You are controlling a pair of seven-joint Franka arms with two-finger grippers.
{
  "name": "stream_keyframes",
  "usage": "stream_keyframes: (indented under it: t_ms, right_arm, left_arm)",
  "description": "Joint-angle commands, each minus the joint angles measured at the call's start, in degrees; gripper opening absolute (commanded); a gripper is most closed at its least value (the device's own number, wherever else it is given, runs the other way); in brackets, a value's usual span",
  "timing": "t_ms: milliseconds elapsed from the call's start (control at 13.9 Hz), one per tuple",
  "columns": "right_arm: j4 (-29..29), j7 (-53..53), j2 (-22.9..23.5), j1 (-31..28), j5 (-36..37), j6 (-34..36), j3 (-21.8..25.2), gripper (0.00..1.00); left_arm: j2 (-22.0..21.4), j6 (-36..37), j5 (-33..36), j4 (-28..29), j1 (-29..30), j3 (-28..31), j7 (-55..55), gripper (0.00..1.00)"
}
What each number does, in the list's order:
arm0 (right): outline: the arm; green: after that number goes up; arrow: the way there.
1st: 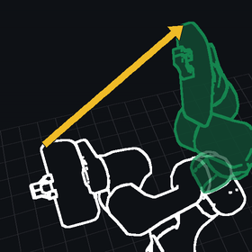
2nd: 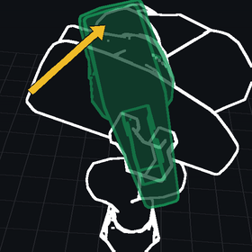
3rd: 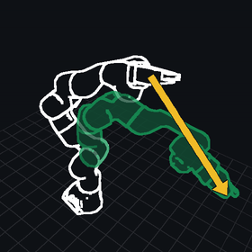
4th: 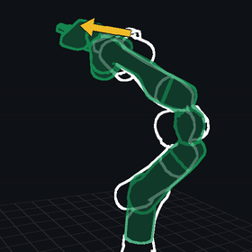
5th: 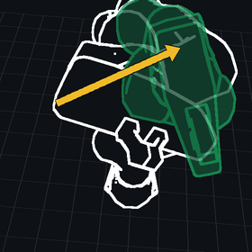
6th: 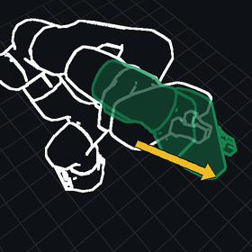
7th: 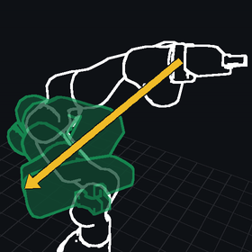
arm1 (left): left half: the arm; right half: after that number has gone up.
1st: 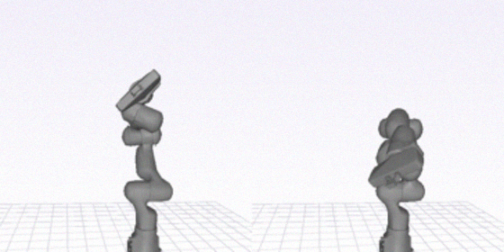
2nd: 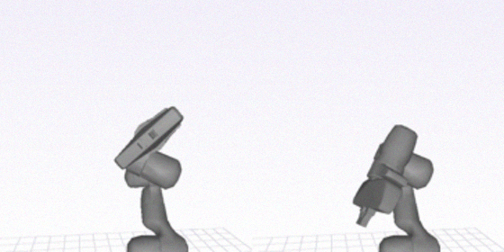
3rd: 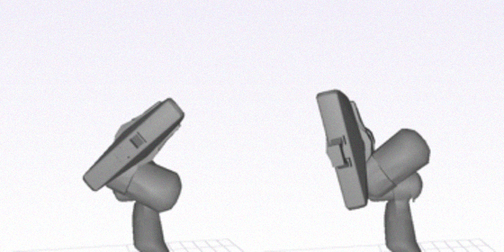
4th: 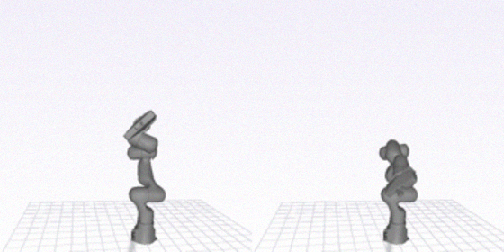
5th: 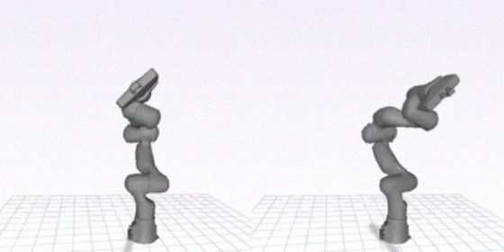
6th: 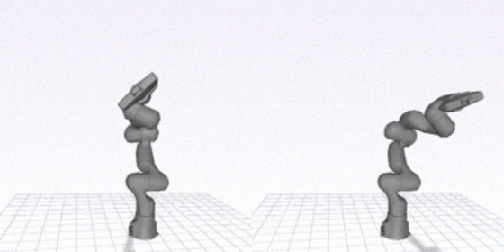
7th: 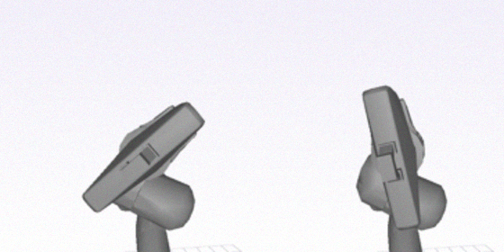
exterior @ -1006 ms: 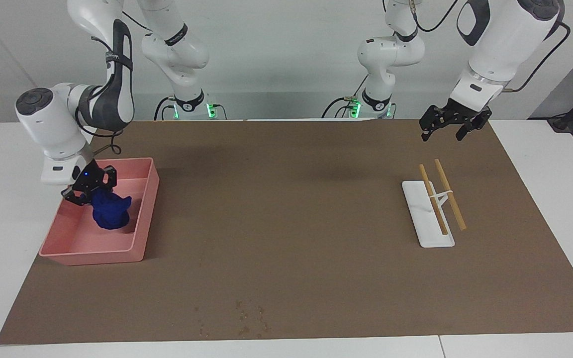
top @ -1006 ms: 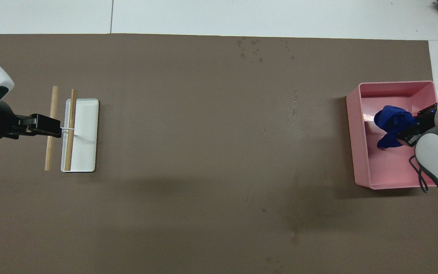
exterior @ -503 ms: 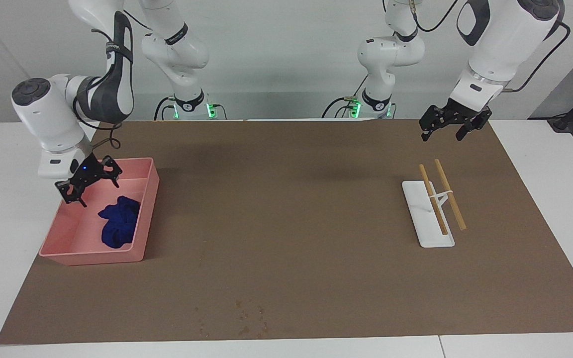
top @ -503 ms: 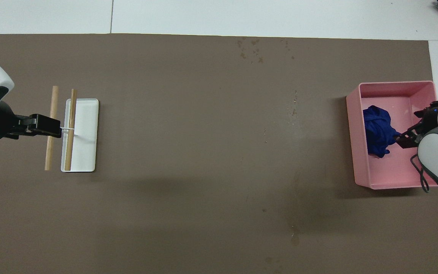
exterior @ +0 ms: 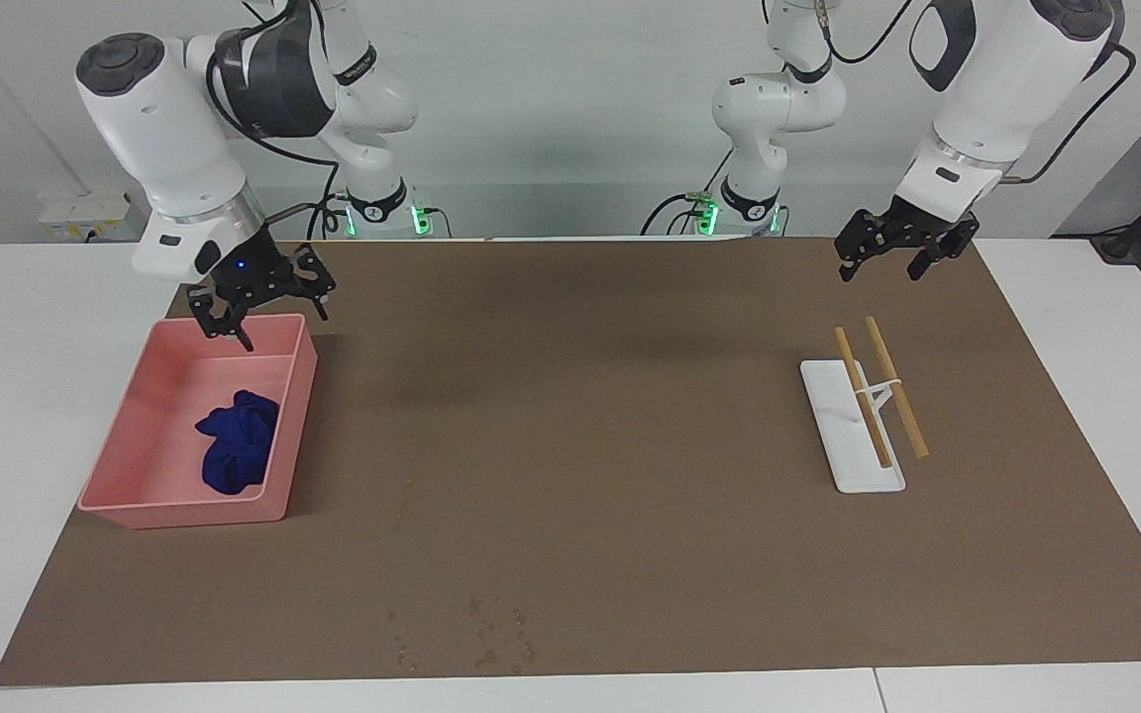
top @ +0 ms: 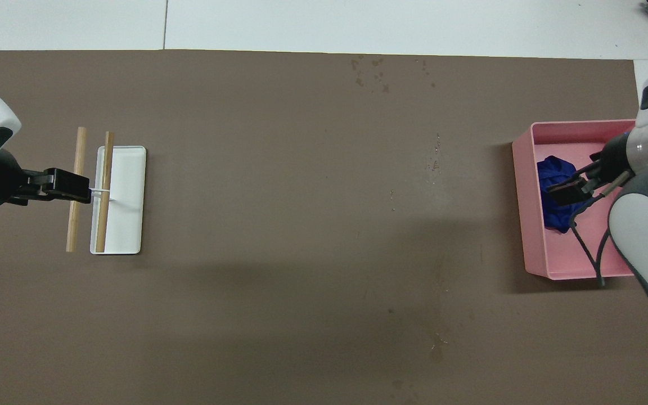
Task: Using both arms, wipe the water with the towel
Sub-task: 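Raise the right gripper out of the pink bin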
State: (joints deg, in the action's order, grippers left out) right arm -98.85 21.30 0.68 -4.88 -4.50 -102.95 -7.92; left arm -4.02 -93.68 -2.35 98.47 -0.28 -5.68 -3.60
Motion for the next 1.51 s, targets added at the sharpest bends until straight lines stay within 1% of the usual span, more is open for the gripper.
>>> stream_keyframes:
  t_ms: [0, 144, 216, 503, 719, 934, 1150, 1293, 1365, 1437]
  right_arm:
    - [2.43, -7.65, -0.93, 1.01, -1.83, 3.27, 0.01, 1.00]
    - [2.87, -11.97, -3.30, 1.63, -1.40, 5.47, 0.09, 1.00]
    - [3.22, -12.42, -3.49, 1.63, -0.78, 6.96, -0.17, 1.00]
    - [9.19, -14.35, -3.14, 0.93, -0.60, 14.69, -0.26, 1.00]
    - [9.03, -17.51, -3.93, 1.54, -0.60, 15.93, -0.08, 1.00]
    - [7.27, -17.43, -5.33, 2.77, -0.60, 15.32, 0.97, 1.00]
    - [7.18, -17.34, -5.60, 6.63, -0.51, 15.33, 3.34, 1.00]
    - [5.96, -17.60, -5.95, 7.60, 1.15, 14.19, 3.70, 1.00]
    - [5.87, -17.87, -5.95, 9.78, 3.07, 14.18, 4.92, 1.00]
    - [5.95, -18.13, -5.95, 12.50, 4.31, 14.09, 7.97, 1.00]
  left_arm:
    - [-1.61, 0.25, -0.37, 1.38, 0.37, -0.04, 0.61, 1.00]
    - [-1.61, 0.25, -0.37, 1.38, 0.37, -0.04, 0.61, 1.00]
    - [-1.61, 0.25, -0.37, 1.38, 0.37, -0.04, 0.53, 1.00]
    - [-1.61, 0.25, -0.37, 1.38, 0.37, -0.04, 0.61, 1.00]
    - [-1.61, 0.25, -0.37, 1.38, 0.37, -0.04, 0.61, 1.00]
    - [-1.61, 0.25, -0.37, 1.38, 0.37, -0.04, 0.61, 1.00]
    - [-1.61, 0.25, -0.37, 1.38, 0.37, -0.04, 0.53, 1.00]
    - [-1.61, 0.25, -0.37, 1.38, 0.37, -0.04, 0.61, 1.00]
    - [-1.61, 0.25, -0.37, 1.38, 0.37, -0.04, 0.61, 1.00]
    - [-1.61, 0.25, -0.37, 1.38, 0.37, -0.04, 0.61, 1.00]
